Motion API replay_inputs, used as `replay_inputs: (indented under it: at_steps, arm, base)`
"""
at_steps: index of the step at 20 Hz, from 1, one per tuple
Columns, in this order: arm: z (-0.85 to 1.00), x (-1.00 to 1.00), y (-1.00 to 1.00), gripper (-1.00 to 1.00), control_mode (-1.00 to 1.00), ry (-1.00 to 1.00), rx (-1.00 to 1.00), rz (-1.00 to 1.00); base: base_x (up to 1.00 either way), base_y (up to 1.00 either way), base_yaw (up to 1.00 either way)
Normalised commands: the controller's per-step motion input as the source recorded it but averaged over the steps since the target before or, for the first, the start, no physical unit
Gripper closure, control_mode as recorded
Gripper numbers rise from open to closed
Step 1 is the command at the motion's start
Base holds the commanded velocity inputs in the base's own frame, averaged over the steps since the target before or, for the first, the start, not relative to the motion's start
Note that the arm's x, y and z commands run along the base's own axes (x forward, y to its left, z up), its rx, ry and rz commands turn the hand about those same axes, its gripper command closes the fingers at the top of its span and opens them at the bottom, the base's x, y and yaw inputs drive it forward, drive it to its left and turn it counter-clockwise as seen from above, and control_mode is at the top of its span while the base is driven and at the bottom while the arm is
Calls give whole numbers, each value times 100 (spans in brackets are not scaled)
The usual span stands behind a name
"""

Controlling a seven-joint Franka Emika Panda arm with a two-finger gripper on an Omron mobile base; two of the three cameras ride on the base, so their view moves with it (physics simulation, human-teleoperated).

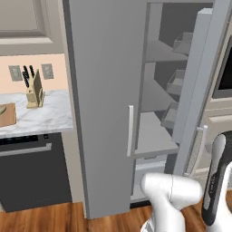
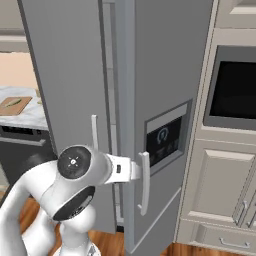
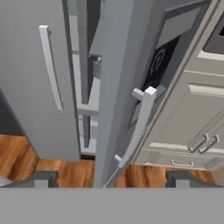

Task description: Retrieve a lemon from the fridge and place it on the cutting board with the fish.

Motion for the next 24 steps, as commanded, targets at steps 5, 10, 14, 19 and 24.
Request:
replay_inputs:
  at_steps: [5, 10, 14, 19, 24]
  arm:
    - [45, 23, 72, -100, -100, 38, -36, -14]
    - [-12, 69, 100, -100, -100, 14, -32, -15]
    - [-47, 100, 43, -100, -100, 17, -24, -5]
    - [-55, 98, -23, -100, -100, 24, -8, -3]
    - [-45, 99, -38, -100, -100, 21, 0, -14]
  base:
    - [0, 0, 0]
    - [0, 0, 0]
    - [0, 0, 0]
    - [0, 0, 0]
    - [0, 0, 0]
